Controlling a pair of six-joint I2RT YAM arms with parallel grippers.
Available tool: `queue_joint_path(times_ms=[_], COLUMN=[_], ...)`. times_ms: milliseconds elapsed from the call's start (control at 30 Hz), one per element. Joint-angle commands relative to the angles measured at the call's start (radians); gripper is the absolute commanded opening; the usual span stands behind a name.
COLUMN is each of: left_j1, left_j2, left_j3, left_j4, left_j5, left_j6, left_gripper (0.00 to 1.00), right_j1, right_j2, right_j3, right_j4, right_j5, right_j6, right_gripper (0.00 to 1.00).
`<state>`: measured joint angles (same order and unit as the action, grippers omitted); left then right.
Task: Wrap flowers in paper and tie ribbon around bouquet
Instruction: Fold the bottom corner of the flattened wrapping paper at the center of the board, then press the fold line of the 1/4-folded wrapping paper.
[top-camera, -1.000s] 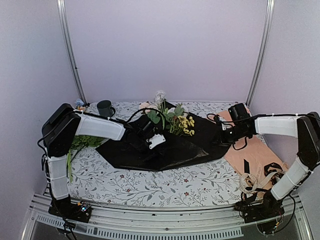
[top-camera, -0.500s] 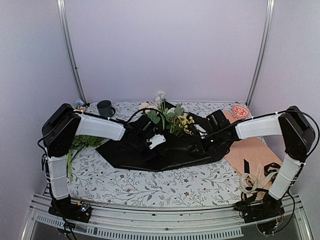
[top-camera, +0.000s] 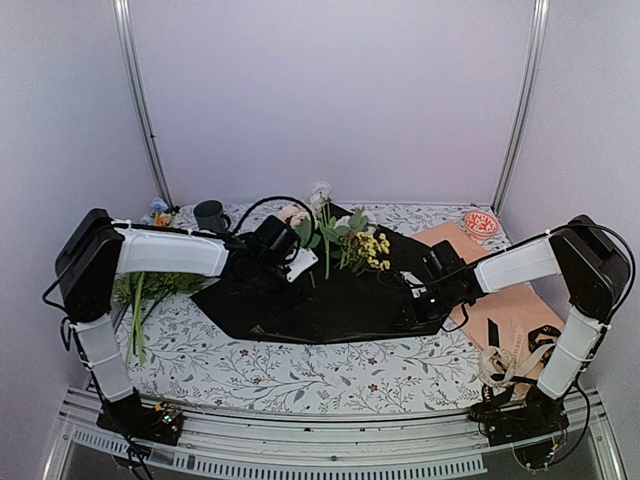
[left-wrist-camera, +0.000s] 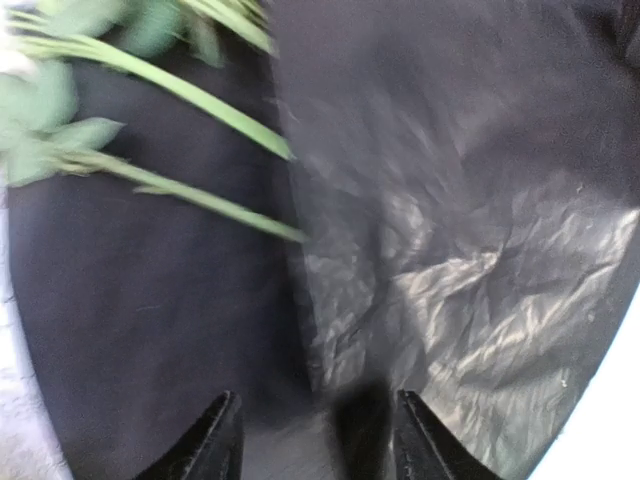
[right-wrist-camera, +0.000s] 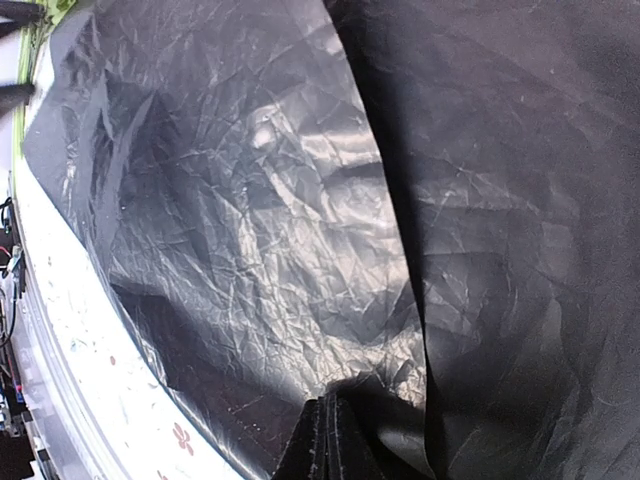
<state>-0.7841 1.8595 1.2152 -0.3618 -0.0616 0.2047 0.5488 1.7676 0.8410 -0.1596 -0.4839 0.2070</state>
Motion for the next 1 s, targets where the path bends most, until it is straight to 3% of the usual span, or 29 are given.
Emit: queue_joint_path(times_ms=[0,133,300,600,967], left_j1=[-0.001,-0.13,-0.174,-0.128,-0.053], left_j2=[-0.141,-0.162,-0.051,0.016,-0.146], left_j3=[-0.014,-0.044,-0.04,-0.133,-0.464], left_j4=[-0.005,0.018,0.01,-0.059,-0.053], left_j5=[-0.158,-0.132,0.003,0.102,0.124], left_j6=[-0.111,-0.051,-0.079,-0.212,-0.534], left_gripper=[0.56,0.51,0.25,0.19,0.17], right_j1=[-0.002,-0.001,-0.002,-0.001,-0.002], right_j2=[-0.011,0.001,0.019,0.014,0.011], right_j3=[-0.018,-0.01,0.002,0.005,0.009], right_j4=[-0.044,-0.047,-0.057,-0.091,-0.119], right_j5=[0.029,-0.003,-0.031,-0.001,0.018], right_j6=[0.018,0.019,0.018,0.008,-0.009], right_gripper=[0.01,0.01,0.01,0.01,0.01])
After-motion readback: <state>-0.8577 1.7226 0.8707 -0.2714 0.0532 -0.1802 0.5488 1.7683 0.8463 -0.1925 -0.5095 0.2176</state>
